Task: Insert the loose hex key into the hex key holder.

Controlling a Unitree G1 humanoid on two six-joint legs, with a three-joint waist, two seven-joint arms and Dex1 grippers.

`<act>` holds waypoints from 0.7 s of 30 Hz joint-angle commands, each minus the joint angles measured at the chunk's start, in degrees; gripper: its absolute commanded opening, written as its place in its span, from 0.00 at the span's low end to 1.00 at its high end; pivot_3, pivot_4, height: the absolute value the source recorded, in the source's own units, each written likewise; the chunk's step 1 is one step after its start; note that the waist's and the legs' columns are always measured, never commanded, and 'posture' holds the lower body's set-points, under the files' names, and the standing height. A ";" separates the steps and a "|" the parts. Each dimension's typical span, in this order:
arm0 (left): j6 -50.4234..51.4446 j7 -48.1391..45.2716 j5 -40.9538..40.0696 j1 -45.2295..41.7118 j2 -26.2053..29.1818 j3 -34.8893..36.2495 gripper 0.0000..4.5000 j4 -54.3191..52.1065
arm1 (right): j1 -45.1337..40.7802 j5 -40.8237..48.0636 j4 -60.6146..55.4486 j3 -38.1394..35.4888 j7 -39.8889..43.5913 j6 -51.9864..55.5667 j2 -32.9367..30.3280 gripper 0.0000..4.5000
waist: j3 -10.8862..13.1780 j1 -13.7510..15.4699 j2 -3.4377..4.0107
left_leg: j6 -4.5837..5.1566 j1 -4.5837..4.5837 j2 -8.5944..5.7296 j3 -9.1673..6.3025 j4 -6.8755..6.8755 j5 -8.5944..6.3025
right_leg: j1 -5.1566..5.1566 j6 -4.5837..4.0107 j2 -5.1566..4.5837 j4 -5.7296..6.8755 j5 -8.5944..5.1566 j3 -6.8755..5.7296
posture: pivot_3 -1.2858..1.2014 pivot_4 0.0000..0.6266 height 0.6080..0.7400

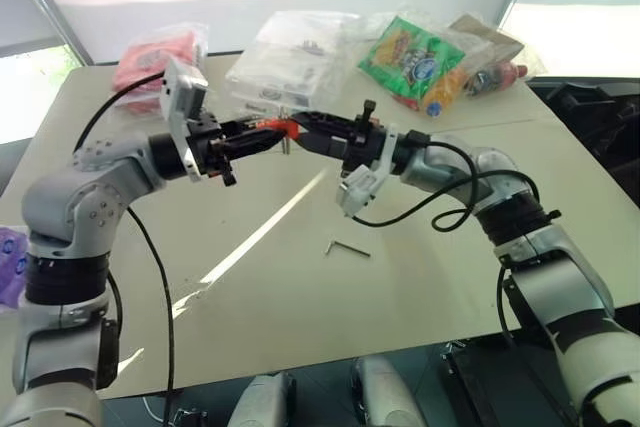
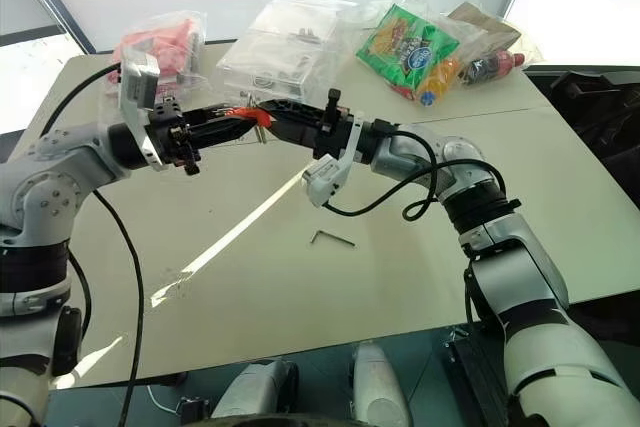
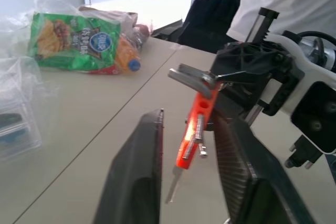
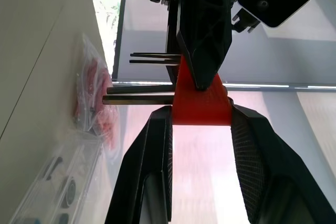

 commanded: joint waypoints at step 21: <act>-2.34 1.63 3.03 0.25 -1.09 0.48 0.00 -2.42 | 4.12 17.88 -2.16 -1.18 18.36 6.26 -0.68 0.99 | 0.00 0.01 0.00 | 0.00 -0.03 0.00 -0.01 0.05 0.00 | -0.01 0.00 0.00 0.02 0.00 0.00 | 0.52 0.24 1.00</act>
